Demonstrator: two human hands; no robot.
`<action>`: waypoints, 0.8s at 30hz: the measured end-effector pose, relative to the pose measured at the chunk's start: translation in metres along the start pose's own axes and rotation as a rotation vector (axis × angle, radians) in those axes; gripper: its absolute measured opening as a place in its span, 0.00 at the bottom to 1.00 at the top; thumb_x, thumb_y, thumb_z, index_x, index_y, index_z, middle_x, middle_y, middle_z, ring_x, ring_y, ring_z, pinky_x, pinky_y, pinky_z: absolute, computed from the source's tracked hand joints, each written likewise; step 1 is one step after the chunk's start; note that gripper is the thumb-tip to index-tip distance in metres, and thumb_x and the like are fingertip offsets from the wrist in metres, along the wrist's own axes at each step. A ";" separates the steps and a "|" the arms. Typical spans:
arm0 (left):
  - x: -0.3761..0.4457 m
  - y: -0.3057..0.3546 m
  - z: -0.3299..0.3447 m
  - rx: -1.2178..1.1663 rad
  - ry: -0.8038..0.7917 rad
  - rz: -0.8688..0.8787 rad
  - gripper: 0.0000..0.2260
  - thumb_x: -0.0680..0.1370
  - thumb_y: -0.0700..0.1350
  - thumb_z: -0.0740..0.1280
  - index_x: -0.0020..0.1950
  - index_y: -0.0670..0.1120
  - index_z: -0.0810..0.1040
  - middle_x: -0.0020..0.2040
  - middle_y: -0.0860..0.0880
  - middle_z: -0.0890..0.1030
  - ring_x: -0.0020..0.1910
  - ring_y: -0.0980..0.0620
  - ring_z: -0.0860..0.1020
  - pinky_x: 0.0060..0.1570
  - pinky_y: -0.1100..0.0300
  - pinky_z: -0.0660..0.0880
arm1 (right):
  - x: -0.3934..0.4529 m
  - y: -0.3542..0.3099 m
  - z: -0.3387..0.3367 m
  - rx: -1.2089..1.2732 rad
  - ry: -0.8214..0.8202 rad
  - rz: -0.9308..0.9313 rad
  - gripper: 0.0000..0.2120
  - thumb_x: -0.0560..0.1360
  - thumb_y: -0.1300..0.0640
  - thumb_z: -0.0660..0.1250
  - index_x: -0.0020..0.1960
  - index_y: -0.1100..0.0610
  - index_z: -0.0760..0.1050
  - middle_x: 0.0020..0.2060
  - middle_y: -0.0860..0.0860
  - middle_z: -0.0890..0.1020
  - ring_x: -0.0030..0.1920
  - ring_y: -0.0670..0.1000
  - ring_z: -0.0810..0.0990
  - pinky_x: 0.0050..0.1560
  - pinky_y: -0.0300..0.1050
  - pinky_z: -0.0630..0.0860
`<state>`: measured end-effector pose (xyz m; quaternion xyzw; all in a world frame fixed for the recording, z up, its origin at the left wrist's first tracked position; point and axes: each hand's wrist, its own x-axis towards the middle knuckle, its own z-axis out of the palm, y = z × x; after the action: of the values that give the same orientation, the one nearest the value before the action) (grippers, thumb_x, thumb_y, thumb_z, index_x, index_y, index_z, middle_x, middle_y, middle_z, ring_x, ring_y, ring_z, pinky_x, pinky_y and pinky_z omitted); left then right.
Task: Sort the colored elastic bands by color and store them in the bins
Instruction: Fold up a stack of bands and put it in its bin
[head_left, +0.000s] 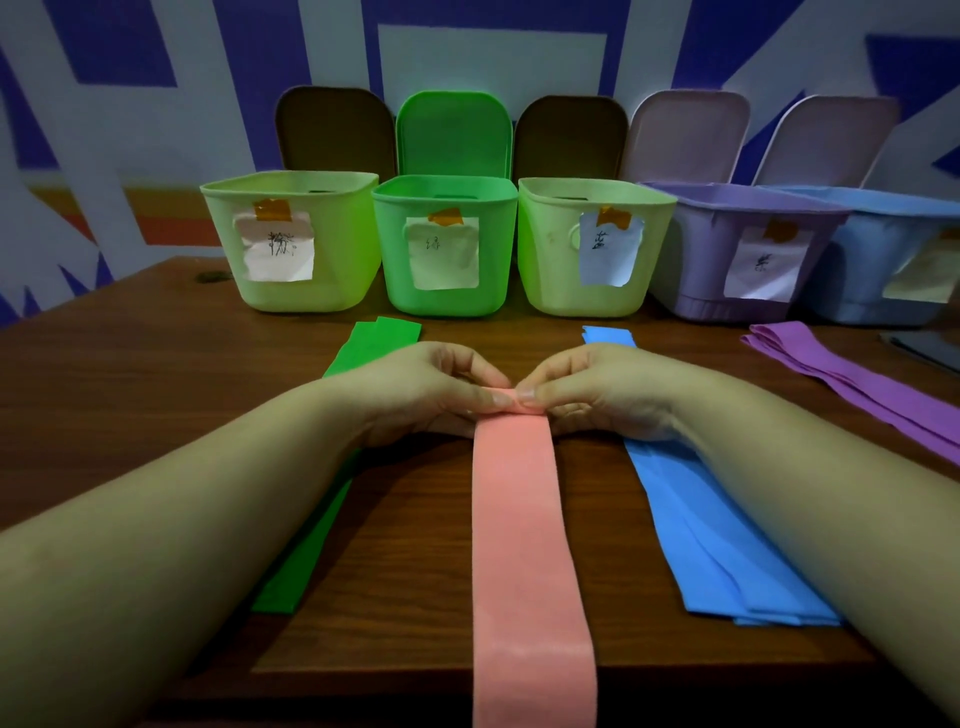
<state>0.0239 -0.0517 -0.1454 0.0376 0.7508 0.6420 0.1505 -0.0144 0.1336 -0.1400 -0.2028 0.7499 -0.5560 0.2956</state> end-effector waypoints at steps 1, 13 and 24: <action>0.001 0.001 0.000 0.011 -0.003 -0.014 0.05 0.73 0.35 0.69 0.45 0.43 0.76 0.39 0.47 0.81 0.37 0.55 0.81 0.40 0.64 0.79 | 0.002 0.000 0.000 0.000 0.001 0.017 0.02 0.72 0.65 0.67 0.42 0.60 0.79 0.31 0.49 0.82 0.35 0.44 0.81 0.45 0.38 0.78; -0.011 0.028 0.012 0.300 0.122 -0.134 0.05 0.74 0.38 0.70 0.45 0.45 0.75 0.40 0.47 0.77 0.38 0.55 0.76 0.38 0.63 0.78 | -0.004 -0.012 0.019 -0.178 0.181 0.031 0.02 0.73 0.60 0.70 0.43 0.58 0.78 0.36 0.53 0.78 0.37 0.46 0.75 0.33 0.34 0.75; -0.053 0.008 0.035 -0.272 0.324 0.035 0.08 0.78 0.39 0.65 0.55 0.38 0.78 0.39 0.46 0.80 0.35 0.54 0.79 0.36 0.63 0.76 | -0.035 -0.014 0.039 -0.260 0.418 -0.309 0.07 0.71 0.60 0.73 0.47 0.59 0.80 0.41 0.52 0.82 0.41 0.46 0.80 0.38 0.34 0.77</action>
<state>0.0828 -0.0297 -0.1324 -0.0737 0.6709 0.7376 0.0205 0.0378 0.1234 -0.1268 -0.2320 0.8198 -0.5233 0.0182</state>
